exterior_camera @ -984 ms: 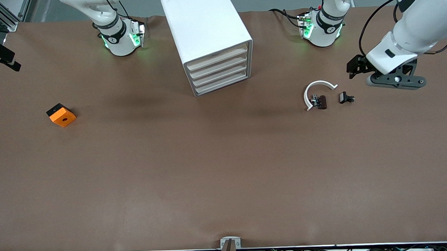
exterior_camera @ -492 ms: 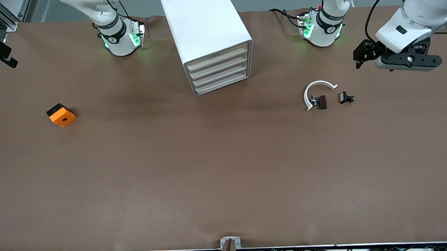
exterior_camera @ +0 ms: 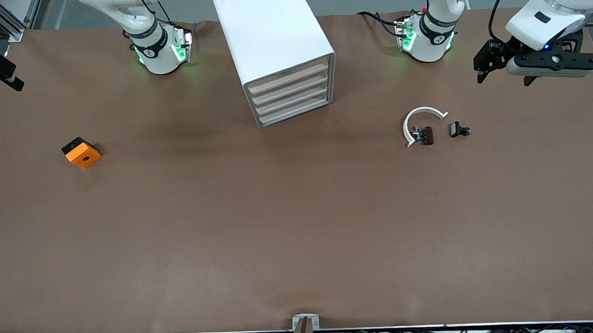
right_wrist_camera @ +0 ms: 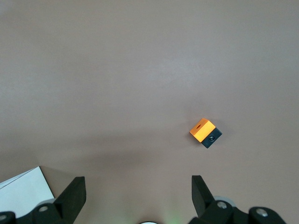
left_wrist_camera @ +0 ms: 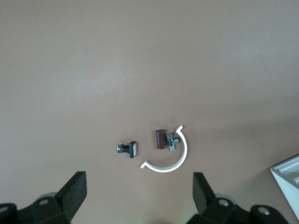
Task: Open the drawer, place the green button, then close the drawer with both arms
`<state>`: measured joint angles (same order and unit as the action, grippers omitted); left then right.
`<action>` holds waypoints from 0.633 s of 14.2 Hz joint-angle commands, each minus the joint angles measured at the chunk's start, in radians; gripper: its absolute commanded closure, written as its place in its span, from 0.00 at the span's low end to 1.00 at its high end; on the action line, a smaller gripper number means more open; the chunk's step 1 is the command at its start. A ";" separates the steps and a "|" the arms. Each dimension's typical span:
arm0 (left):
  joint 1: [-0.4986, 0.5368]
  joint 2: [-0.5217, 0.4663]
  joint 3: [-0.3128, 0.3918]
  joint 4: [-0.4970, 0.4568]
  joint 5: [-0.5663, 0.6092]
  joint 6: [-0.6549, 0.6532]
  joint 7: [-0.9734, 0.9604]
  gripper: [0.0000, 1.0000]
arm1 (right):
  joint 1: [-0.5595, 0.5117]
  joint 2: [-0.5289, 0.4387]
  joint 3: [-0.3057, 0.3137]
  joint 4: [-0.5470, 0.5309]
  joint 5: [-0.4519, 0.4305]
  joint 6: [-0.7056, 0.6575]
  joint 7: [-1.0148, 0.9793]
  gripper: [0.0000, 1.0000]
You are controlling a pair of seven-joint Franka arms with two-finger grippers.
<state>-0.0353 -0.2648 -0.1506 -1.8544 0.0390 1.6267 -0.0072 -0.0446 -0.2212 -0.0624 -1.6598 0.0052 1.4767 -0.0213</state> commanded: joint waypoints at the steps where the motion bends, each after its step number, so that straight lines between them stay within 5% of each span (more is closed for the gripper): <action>1: 0.044 -0.017 0.002 0.003 -0.022 -0.010 0.033 0.00 | -0.003 -0.017 0.004 -0.014 0.007 0.013 -0.002 0.00; 9: 0.049 -0.024 0.008 0.031 -0.044 -0.051 0.029 0.00 | -0.003 -0.018 0.003 -0.015 0.007 0.008 -0.026 0.00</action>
<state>0.0030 -0.2755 -0.1425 -1.8394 0.0207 1.6019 0.0033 -0.0446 -0.2212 -0.0617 -1.6601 0.0052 1.4790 -0.0332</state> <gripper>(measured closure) 0.000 0.000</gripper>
